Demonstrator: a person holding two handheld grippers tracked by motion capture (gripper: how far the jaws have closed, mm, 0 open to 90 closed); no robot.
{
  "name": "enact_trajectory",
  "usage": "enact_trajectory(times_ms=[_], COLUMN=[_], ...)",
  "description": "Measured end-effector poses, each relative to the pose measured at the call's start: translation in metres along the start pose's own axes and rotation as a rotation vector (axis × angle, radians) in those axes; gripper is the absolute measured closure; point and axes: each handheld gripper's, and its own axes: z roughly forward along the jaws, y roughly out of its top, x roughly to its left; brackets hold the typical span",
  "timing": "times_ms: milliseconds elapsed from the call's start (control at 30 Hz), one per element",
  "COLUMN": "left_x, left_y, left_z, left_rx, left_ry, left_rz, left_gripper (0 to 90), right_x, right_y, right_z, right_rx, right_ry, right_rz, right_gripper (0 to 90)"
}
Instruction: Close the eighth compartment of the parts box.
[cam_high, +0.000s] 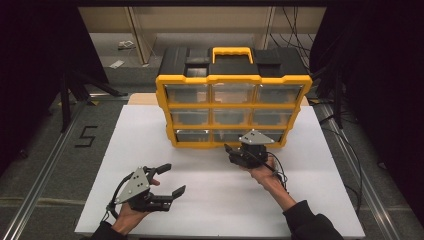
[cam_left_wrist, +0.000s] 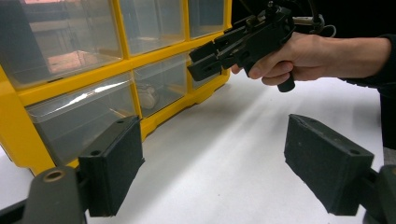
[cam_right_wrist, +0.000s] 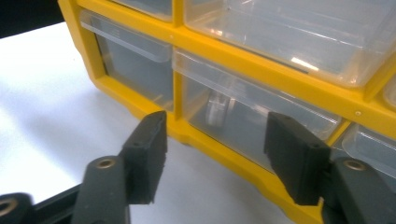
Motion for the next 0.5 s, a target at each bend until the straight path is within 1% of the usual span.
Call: enact_trajectory(times_ms=[233,500], left_x=[0.000,0.000], left_y=[0.000,0.000], left_z=[0.000,0.000], left_rx=[-0.001,-0.001], left_ry=[0.002,0.003], left_rz=[0.001,0.002], left_gripper=[19.0,19.0], right_x=[0.005,0.014], right_y=[0.004,0.008], right_z=[-0.008,-0.020], right_rx=[-0.021,-0.054], right_ry=[0.019,0.049], right_rz=[0.011,0.009], right_gripper=[32.2,30.4])
